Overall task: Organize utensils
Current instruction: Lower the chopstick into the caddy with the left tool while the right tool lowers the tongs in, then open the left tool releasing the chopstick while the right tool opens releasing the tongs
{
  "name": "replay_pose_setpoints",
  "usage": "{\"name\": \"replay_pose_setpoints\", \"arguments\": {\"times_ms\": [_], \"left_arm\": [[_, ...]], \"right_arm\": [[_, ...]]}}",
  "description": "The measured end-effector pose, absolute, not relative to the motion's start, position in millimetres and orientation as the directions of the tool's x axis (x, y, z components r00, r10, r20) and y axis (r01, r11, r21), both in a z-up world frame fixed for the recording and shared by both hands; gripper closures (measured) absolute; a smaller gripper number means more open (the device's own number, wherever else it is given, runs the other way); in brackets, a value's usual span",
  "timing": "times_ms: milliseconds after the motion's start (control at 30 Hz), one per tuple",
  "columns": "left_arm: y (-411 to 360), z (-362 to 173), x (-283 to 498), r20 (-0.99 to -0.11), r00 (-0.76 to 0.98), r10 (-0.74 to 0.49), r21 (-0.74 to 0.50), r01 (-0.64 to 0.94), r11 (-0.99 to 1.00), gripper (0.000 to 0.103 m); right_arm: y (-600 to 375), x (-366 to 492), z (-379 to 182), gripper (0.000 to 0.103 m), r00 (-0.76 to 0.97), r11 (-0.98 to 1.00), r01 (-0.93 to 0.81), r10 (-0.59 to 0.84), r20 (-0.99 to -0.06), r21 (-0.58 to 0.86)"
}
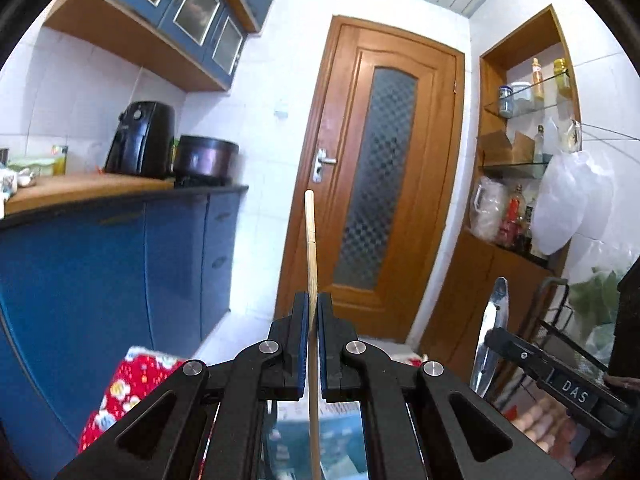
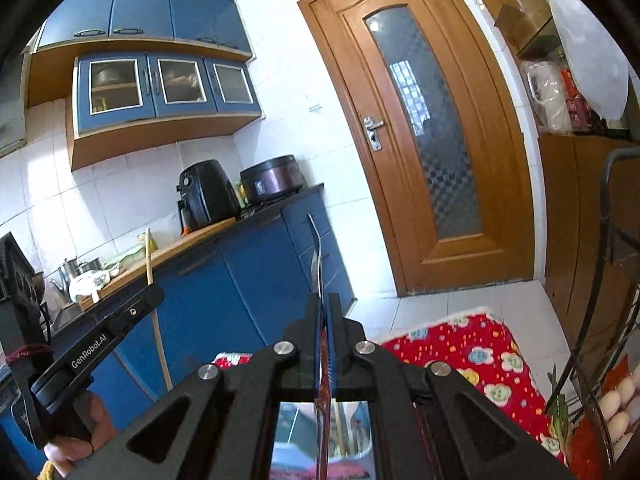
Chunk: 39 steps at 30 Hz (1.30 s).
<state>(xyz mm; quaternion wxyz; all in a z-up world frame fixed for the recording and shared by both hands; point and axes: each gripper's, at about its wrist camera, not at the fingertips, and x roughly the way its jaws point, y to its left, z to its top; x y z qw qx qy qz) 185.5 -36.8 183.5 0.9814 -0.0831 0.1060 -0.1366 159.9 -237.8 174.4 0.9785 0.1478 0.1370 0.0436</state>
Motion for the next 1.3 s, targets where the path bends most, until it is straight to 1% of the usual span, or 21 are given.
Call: {"name": "replay_pose_setpoints", "arguments": {"times_ms": [167, 433, 567, 767, 1067, 1133, 1200, 1300], "left_arm": [[-37.0, 181.9, 201.7, -0.157, 0.959, -0.237, -0.185, 0.207, 0.961, 0.099], [-45.0, 160.6, 211.0, -0.171, 0.963, -0.209, -0.144, 0.185, 0.972, 0.099], [-49.1, 149.3, 208.4, -0.182, 0.962, -0.203, -0.122, 0.183, 0.976, 0.099], [-46.7, 137.8, 207.3, -0.205, 0.956, -0.21, -0.14, 0.183, 0.973, 0.099], [-45.0, 125.5, 198.3, -0.222, 0.952, -0.211, -0.147, 0.181, 0.972, 0.099], [-43.9, 125.0, 194.7, -0.225, 0.951, -0.213, -0.148, 0.183, 0.972, 0.099], [-43.5, 126.7, 193.0, -0.233, 0.946, -0.224, -0.149, 0.193, 0.97, 0.098], [-43.9, 129.4, 190.6, -0.245, 0.942, -0.23, -0.143, 0.2, 0.969, 0.092]], "right_arm": [[-236.1, 171.3, 179.2, 0.099, 0.971, 0.964, -0.028, 0.089, -0.222, 0.265], [-230.8, 181.5, 172.4, 0.099, 0.978, 0.977, -0.011, 0.054, -0.199, 0.211], [-225.1, 183.6, 160.6, 0.099, 0.975, 0.983, -0.019, 0.059, -0.215, 0.185], [-214.5, 179.5, 149.6, 0.099, 0.97, 0.989, -0.039, 0.072, -0.232, 0.143], [-212.0, 176.8, 142.8, 0.097, 0.958, 0.984, -0.064, 0.108, -0.267, 0.166], [-212.0, 174.1, 143.0, 0.092, 0.958, 0.984, -0.062, 0.107, -0.267, 0.169], [-213.1, 170.7, 143.8, 0.078, 0.958, 0.98, -0.067, 0.115, -0.262, 0.186], [-214.7, 166.2, 146.8, 0.077, 0.959, 0.978, -0.067, 0.118, -0.258, 0.2]]}}
